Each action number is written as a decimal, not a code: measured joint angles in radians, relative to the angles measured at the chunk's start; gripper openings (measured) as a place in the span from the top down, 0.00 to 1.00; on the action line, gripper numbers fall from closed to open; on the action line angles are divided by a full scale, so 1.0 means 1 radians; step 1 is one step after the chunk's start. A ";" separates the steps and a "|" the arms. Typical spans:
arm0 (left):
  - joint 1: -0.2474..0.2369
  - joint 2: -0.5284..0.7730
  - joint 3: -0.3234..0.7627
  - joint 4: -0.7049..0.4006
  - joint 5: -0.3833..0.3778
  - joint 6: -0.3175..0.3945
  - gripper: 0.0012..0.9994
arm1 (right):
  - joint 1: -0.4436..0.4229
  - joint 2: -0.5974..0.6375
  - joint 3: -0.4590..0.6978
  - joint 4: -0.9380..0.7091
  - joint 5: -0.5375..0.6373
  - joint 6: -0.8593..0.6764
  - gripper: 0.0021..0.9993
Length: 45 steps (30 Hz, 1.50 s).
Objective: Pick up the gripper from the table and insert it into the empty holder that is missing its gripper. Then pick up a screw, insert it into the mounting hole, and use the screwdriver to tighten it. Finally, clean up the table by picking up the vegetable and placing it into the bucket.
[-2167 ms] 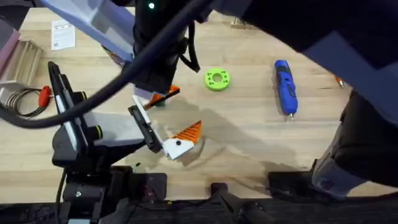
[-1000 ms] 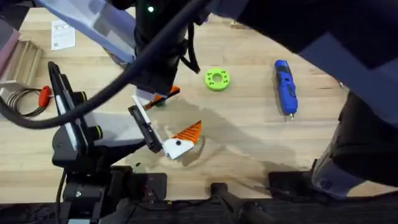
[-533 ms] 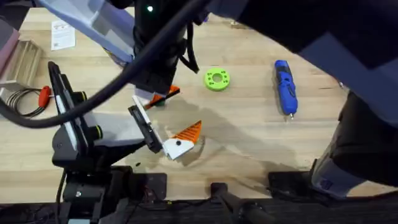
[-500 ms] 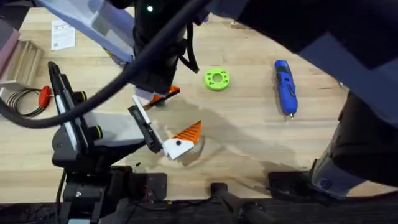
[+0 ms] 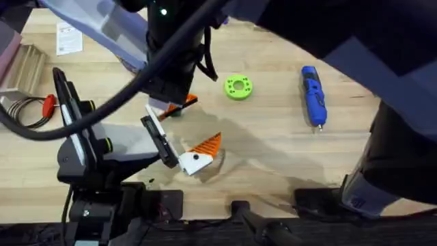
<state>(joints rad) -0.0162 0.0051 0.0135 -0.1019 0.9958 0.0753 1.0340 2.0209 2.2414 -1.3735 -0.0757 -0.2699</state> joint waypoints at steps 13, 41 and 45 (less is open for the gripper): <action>0.000 0.000 0.000 -0.001 0.003 -0.007 0.01 | 0.000 0.021 0.000 0.004 0.000 0.000 1.00; 0.000 0.003 0.000 -0.002 0.003 -0.024 0.01 | 0.005 0.045 0.009 0.007 0.000 0.000 1.00; 0.000 0.003 0.000 -0.002 0.002 -0.024 0.01 | 0.005 0.045 0.009 0.004 -0.001 0.001 0.61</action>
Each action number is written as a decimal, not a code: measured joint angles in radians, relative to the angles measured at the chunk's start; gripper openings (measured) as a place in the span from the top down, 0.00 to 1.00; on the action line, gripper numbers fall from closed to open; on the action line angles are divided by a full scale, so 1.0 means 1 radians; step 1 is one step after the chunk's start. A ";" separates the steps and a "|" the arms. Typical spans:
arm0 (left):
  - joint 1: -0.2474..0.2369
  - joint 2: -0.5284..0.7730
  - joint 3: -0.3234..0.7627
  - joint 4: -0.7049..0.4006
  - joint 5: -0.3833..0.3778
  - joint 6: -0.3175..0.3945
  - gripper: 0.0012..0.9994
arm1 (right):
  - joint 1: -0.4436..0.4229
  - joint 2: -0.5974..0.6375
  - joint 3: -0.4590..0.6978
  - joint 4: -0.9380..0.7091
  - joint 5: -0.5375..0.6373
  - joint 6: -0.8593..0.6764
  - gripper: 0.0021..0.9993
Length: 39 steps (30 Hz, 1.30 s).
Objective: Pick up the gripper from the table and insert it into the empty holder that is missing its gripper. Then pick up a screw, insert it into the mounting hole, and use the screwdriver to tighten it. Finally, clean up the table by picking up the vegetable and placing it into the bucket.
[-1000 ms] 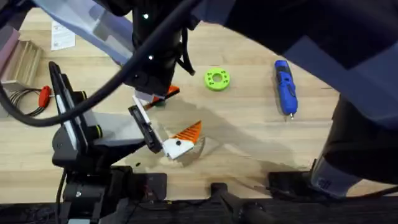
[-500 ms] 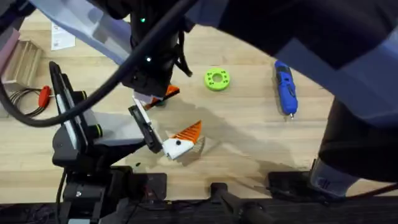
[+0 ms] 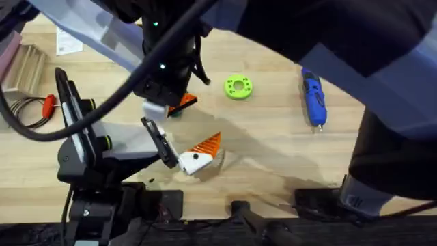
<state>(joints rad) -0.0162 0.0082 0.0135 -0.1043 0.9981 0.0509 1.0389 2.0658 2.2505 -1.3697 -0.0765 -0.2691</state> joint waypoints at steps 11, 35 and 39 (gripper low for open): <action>0.000 -0.001 0.000 0.001 0.001 0.011 0.01 | -0.019 -0.016 0.003 -0.005 0.040 0.030 0.01; 0.000 -0.001 0.000 0.001 0.002 0.019 0.01 | -0.208 -0.540 -0.571 0.240 0.174 0.333 0.01; 0.000 -0.001 0.000 0.001 0.002 0.020 0.01 | -0.311 -0.708 -0.715 0.229 0.205 0.407 0.01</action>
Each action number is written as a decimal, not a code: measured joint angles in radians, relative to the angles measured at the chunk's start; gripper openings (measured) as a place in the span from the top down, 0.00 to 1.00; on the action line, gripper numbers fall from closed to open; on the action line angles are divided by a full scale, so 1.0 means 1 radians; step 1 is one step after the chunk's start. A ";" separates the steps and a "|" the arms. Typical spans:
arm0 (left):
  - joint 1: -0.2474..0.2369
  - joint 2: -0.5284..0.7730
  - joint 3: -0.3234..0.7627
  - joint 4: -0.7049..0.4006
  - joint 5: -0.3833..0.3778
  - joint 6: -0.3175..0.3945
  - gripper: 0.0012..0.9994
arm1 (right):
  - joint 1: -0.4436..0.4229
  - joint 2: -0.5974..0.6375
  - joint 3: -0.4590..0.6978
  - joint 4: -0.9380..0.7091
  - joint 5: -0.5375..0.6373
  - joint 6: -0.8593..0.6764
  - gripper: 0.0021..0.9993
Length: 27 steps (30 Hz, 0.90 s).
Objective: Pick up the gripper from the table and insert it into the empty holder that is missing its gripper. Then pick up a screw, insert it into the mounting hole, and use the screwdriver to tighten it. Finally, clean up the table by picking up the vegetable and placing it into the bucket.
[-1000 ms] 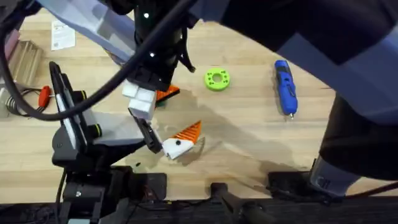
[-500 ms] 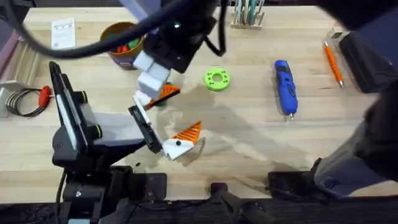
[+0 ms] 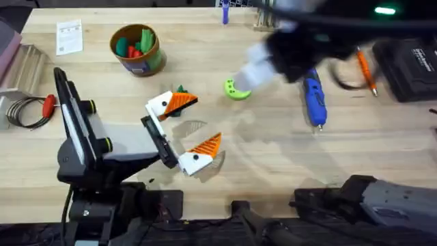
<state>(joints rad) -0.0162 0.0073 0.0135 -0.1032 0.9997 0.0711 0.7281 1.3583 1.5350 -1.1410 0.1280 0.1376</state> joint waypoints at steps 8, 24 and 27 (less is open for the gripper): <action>0.000 0.000 0.000 0.000 0.000 0.000 0.01 | -0.257 -0.103 -0.052 -0.110 0.015 0.051 0.01; 0.000 0.000 0.000 0.000 0.000 0.000 0.01 | -0.537 -0.060 -0.058 -0.122 0.029 0.072 0.01; 0.000 0.000 0.000 0.000 0.000 0.000 0.01 | -0.583 -0.047 -0.058 -0.122 0.050 0.093 0.01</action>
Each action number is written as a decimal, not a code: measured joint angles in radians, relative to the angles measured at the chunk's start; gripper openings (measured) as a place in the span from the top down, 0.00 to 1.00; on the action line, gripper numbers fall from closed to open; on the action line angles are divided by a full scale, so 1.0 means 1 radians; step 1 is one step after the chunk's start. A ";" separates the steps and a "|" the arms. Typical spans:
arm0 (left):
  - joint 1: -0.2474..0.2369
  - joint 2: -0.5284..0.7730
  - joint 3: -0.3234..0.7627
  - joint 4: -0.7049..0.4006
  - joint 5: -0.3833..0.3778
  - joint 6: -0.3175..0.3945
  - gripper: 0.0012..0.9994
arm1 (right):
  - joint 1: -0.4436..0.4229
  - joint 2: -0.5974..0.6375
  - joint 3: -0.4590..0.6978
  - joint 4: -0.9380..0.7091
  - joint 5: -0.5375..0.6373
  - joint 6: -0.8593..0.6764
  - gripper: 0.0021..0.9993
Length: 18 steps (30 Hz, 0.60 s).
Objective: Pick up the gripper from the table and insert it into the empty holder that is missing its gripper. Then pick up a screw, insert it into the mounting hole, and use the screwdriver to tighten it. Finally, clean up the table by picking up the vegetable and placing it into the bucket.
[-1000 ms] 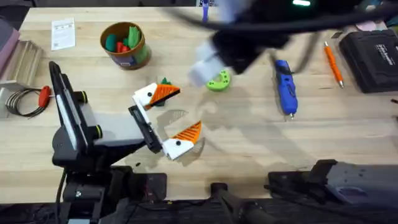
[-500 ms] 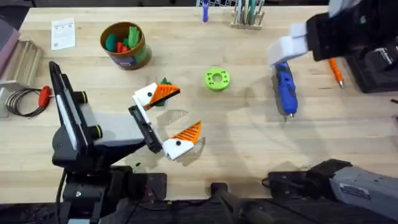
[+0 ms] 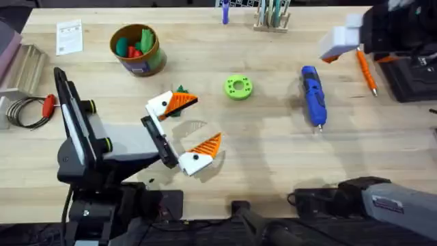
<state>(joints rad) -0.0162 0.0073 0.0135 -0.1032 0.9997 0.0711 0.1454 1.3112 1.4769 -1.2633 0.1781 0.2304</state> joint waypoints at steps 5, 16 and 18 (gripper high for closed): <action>0.000 0.000 0.000 0.000 0.000 0.000 0.42 | -0.068 0.037 0.000 0.001 0.011 0.034 0.01; 0.000 0.000 0.000 0.001 0.000 0.004 1.00 | -0.137 0.115 -0.172 0.217 -0.003 0.030 0.01; 0.000 0.000 0.000 0.001 0.000 0.004 1.00 | -0.137 0.136 -0.226 0.287 -0.032 0.000 0.01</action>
<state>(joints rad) -0.0162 0.0074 0.0135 -0.1020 0.9995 0.0750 0.0082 1.4468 1.2509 -0.9762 0.1462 0.2306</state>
